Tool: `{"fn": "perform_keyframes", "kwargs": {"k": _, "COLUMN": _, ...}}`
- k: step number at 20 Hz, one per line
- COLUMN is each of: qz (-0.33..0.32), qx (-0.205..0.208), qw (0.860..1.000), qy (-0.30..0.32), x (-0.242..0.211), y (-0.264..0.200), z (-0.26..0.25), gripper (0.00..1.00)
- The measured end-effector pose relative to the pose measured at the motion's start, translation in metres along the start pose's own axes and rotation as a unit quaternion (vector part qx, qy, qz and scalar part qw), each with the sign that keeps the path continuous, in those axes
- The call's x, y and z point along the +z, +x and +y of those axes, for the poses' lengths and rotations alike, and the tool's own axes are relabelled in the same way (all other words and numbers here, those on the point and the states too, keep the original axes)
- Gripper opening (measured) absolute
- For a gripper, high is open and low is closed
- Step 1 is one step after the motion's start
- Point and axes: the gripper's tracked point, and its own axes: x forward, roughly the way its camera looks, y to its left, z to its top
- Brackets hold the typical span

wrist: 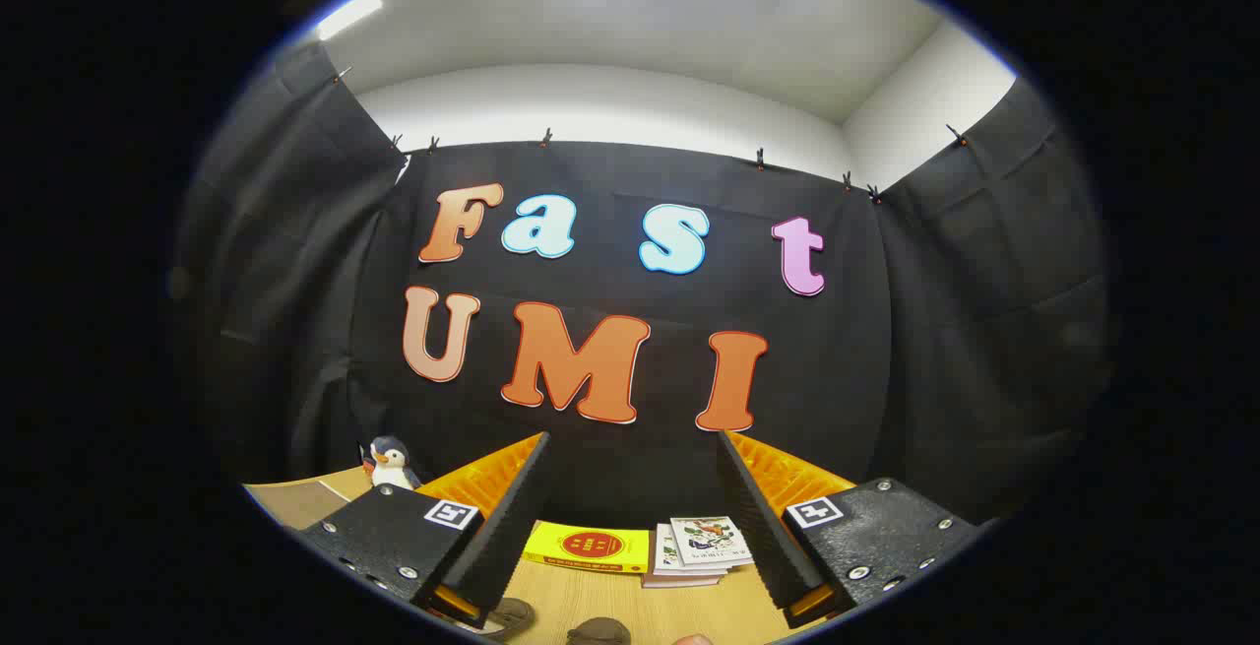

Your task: Open the storage box then place both shoes into the box .Put the left shoe in first, then the right shoe, with the right side of both shoes facing outward in a uniform manner.

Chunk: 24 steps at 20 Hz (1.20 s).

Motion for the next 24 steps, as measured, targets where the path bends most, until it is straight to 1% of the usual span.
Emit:
{"fn": "perform_keyframes", "kwargs": {"k": 9, "qz": 0.003, "qx": 0.004, "qw": 1.000, "qy": 0.001, "x": -0.005, "y": 0.000, "z": 0.010, "gripper": 0.98}}
{"fn": "perform_keyframes", "kwargs": {"k": 16, "qz": -0.004, "qx": 0.005, "qw": 1.000, "qy": 0.000, "x": -0.002, "y": 0.000, "z": 0.007, "gripper": 0.98}}
{"fn": "perform_keyframes", "kwargs": {"k": 18, "qz": -0.003, "qx": 0.010, "qw": 1.000, "qy": 0.001, "x": -0.004, "y": 0.002, "z": 0.010, "gripper": 0.98}}
{"fn": "perform_keyframes", "kwargs": {"k": 21, "qz": 0.020, "qx": 0.023, "qw": 1.000, "qy": 0.004, "x": -0.021, "y": -0.003, "z": 0.021, "gripper": 0.98}}
{"fn": "perform_keyframes", "kwargs": {"k": 24, "qz": 0.033, "qx": 0.061, "qw": 0.997, "qy": 0.019, "x": -0.031, "y": -0.007, "z": 0.049, "gripper": 0.98}}
